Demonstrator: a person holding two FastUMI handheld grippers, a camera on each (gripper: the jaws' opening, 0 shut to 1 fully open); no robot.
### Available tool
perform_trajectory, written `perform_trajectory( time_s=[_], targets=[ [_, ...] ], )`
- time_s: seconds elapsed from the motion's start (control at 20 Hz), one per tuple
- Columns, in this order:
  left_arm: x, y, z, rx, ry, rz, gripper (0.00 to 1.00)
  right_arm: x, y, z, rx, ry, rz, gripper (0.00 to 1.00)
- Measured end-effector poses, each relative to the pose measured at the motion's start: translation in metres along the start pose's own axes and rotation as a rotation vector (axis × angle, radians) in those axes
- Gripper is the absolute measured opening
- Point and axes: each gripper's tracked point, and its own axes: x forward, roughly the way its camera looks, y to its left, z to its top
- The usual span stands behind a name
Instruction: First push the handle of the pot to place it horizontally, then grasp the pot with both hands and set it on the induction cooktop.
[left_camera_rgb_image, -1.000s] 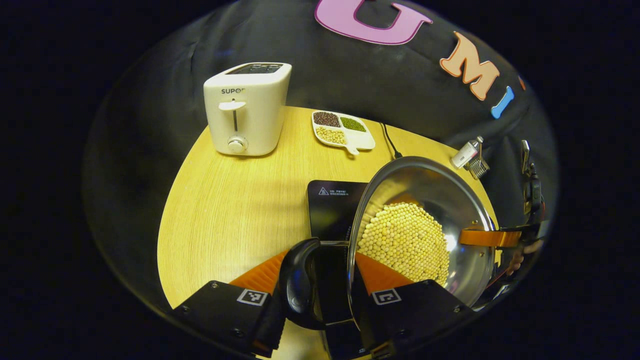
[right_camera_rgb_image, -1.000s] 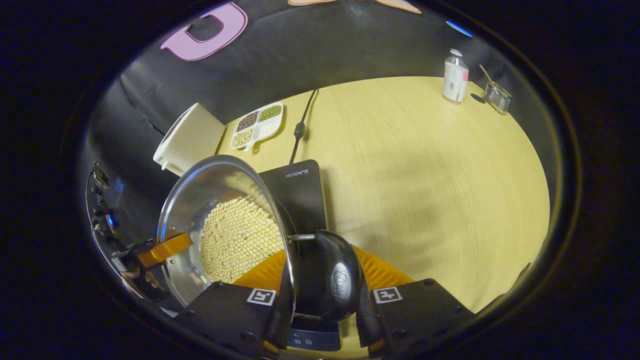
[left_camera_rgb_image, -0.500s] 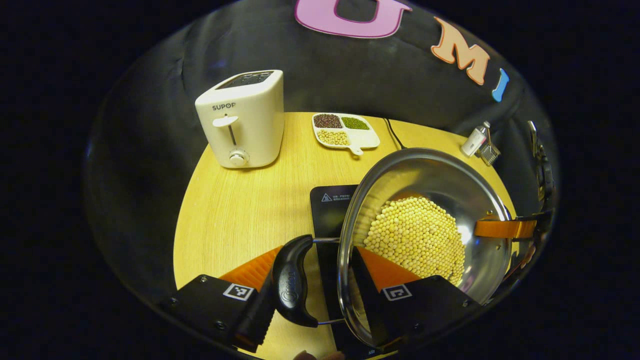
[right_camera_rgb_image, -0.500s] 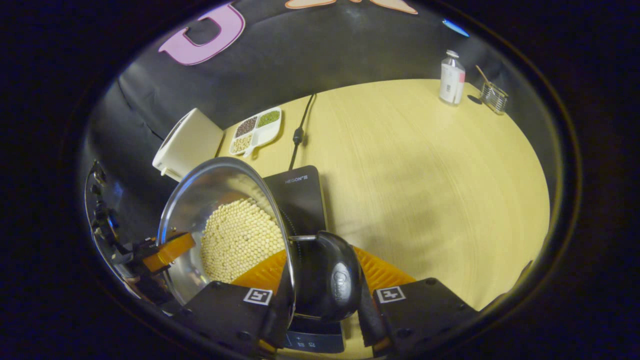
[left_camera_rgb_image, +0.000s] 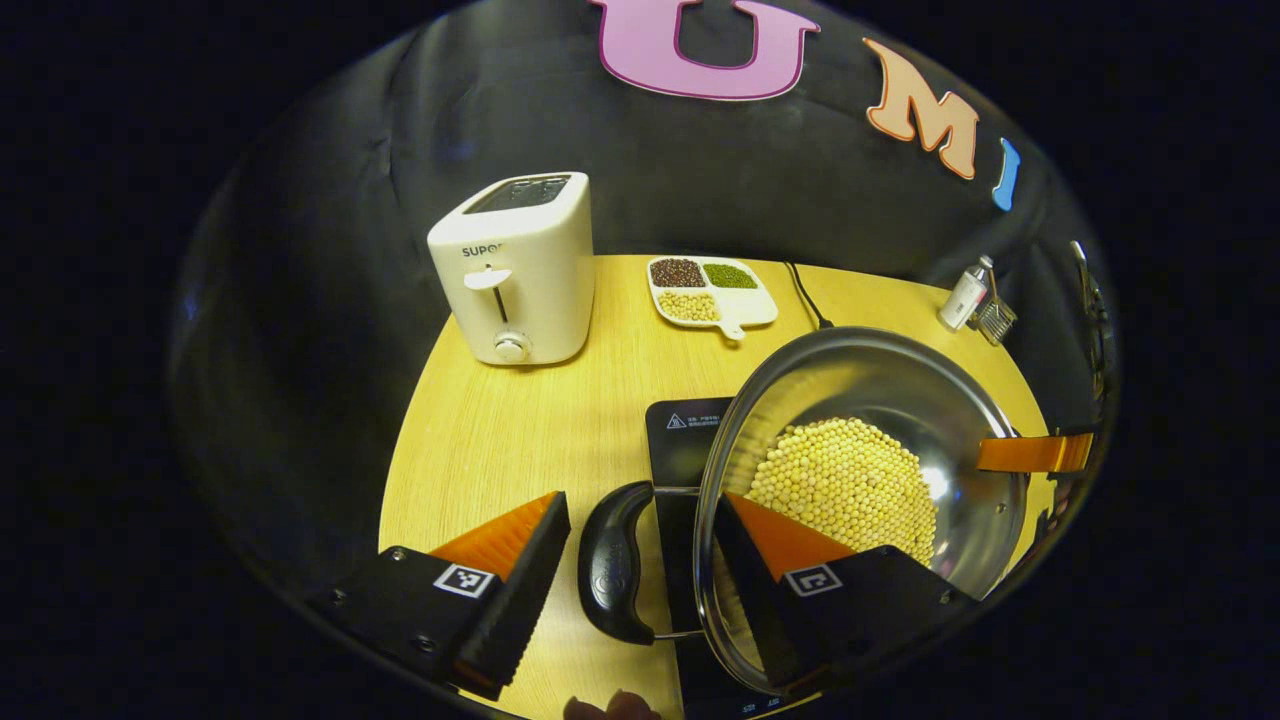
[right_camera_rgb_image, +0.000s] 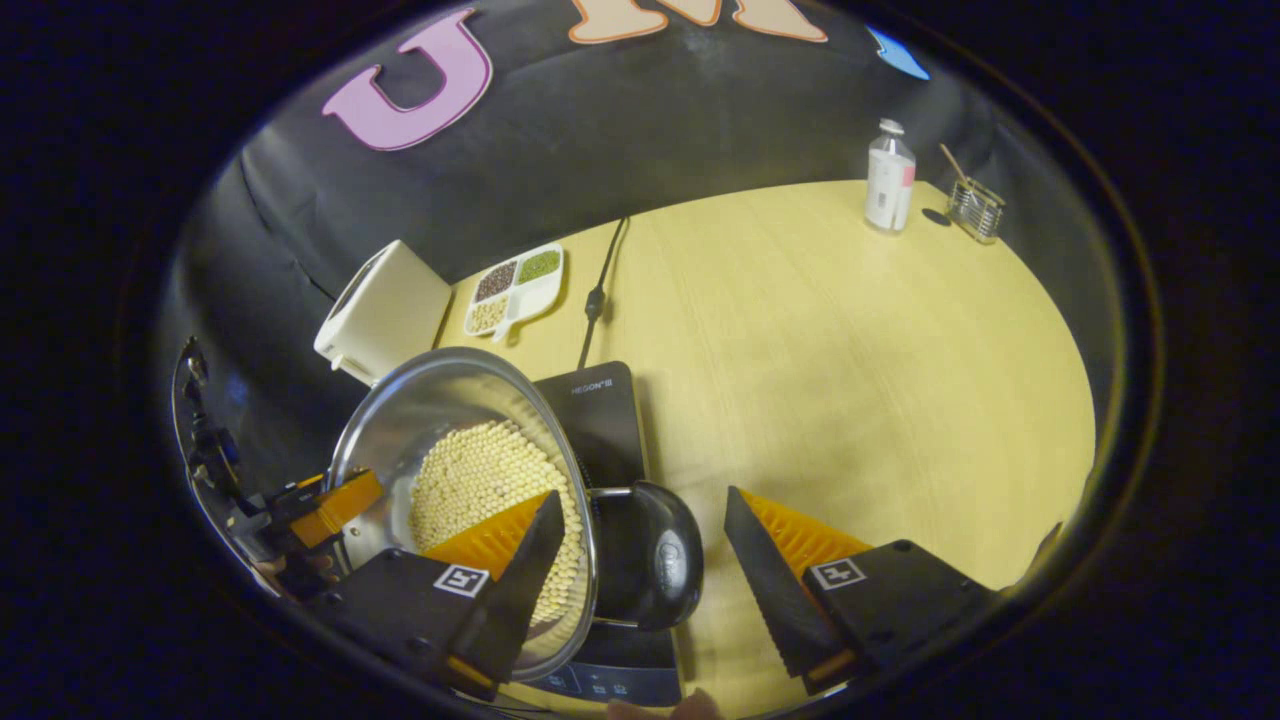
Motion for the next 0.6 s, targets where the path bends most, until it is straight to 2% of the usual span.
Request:
perform_trajectory(
  time_s=[0.05,0.1,0.15,0.2,0.4,0.55,0.6],
  targets=[
    [-0.004,-0.001,0.002,0.005,-0.011,0.007,0.90,-0.002,0.001,0.000,-0.004,-0.007,0.002,1.00],
    [-0.008,-0.001,0.006,0.014,-0.028,0.016,0.90,-0.005,0.000,0.001,-0.008,-0.018,0.005,0.94],
    [-0.012,0.001,0.011,0.023,-0.050,0.029,0.92,-0.009,0.000,0.002,-0.013,-0.027,0.008,0.94],
    [-0.017,0.002,0.016,0.031,-0.076,0.045,0.90,-0.013,0.000,0.002,-0.017,-0.037,0.011,1.00],
    [-0.035,-0.011,0.024,0.032,-0.130,0.045,0.88,-0.025,0.000,0.006,-0.025,-0.064,0.033,1.00],
    [-0.050,-0.016,0.020,0.017,-0.142,0.084,0.88,-0.036,0.000,0.007,-0.018,-0.073,0.075,1.00],
    [-0.058,-0.019,0.022,0.002,-0.162,0.097,0.88,-0.041,-0.002,0.007,-0.011,-0.080,0.094,0.94]
  ],
)
